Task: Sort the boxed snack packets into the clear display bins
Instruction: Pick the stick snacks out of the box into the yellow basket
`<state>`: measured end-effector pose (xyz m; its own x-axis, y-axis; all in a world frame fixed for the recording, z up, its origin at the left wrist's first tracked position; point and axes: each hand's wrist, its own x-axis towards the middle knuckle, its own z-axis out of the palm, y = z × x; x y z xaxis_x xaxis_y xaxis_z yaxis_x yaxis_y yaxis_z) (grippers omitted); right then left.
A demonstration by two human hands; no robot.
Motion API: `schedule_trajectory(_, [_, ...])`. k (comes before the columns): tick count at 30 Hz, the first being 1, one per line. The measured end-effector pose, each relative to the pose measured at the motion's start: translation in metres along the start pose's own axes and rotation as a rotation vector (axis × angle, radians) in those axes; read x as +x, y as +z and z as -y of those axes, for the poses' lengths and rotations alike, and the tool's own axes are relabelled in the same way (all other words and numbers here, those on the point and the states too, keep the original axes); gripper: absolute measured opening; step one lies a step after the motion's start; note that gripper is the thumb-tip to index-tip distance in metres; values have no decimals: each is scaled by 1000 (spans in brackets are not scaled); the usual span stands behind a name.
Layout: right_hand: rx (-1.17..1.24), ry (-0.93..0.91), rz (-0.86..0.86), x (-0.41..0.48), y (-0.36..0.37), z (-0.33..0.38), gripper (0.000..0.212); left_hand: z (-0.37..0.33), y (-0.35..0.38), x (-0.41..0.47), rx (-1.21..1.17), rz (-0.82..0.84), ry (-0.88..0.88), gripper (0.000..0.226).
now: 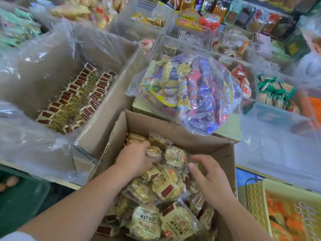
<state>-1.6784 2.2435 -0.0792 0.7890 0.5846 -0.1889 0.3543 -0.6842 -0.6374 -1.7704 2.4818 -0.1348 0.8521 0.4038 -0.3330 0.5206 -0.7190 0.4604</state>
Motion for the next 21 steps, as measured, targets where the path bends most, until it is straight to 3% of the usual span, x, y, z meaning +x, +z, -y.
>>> schedule_trajectory(3, [48,-70,-10,33,-3,32,35,-5,13,-27,-84,57,91,63])
schedule_trajectory(6, [-65,-183,141,79,14,65,38,-7,21,-46,-81,198,133,101])
schedule_trajectory(10, [-353,-324,476,129,71,99,44,2,24,-55,-78,194,150,92])
schedule_trajectory(12, [-425,-335,553,145,101,105,39,7,23,-57,-60,174,177,86])
schedule_trajectory(15, [-449,-306,576,162,135,99,44,19,22,-62,23,185,131,89])
schedule_trajectory(21, [-552,-315,520,166,170,78,98,40,23,-77,-25,218,-15,105])
